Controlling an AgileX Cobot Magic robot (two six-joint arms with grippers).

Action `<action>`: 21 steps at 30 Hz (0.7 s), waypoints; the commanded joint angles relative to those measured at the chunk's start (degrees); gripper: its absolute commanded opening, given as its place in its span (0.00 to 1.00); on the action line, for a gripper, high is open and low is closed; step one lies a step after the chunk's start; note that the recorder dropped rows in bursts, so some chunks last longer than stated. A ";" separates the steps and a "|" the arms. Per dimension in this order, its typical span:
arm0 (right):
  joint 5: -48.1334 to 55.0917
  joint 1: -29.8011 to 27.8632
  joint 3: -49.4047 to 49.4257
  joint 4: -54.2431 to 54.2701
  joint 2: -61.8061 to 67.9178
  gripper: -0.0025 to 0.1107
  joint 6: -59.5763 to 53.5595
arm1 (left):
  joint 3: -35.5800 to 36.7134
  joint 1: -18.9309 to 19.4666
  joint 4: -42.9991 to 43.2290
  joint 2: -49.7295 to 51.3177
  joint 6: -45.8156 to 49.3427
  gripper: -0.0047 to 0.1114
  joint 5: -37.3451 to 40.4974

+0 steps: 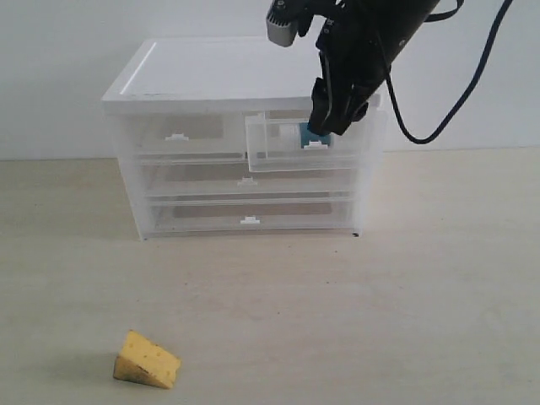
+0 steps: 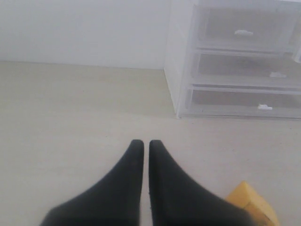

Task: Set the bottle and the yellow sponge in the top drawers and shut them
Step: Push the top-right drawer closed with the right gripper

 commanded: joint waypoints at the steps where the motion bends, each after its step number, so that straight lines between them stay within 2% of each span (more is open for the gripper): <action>1: 7.05 -0.42 -0.11 1.30 0.26 0.17 -0.23 | 0.19 0.31 0.06 -0.17 0.34 0.08 -0.10; 2: 7.16 -0.42 -0.11 1.30 0.42 0.06 -1.33 | 0.19 0.31 0.06 -0.17 0.34 0.08 -0.10; 3: 6.82 -0.42 -0.11 1.30 0.51 0.03 -1.76 | 0.19 0.31 0.06 -0.17 0.34 0.08 -0.10; 12: -0.06 -0.42 -0.11 0.77 3.80 0.02 -3.10 | 0.19 0.31 0.06 -0.17 0.34 0.08 -0.10; 21: -14.87 -0.53 -0.11 -6.74 7.11 0.02 -0.88 | 0.19 0.31 0.06 -0.17 0.34 0.08 -0.10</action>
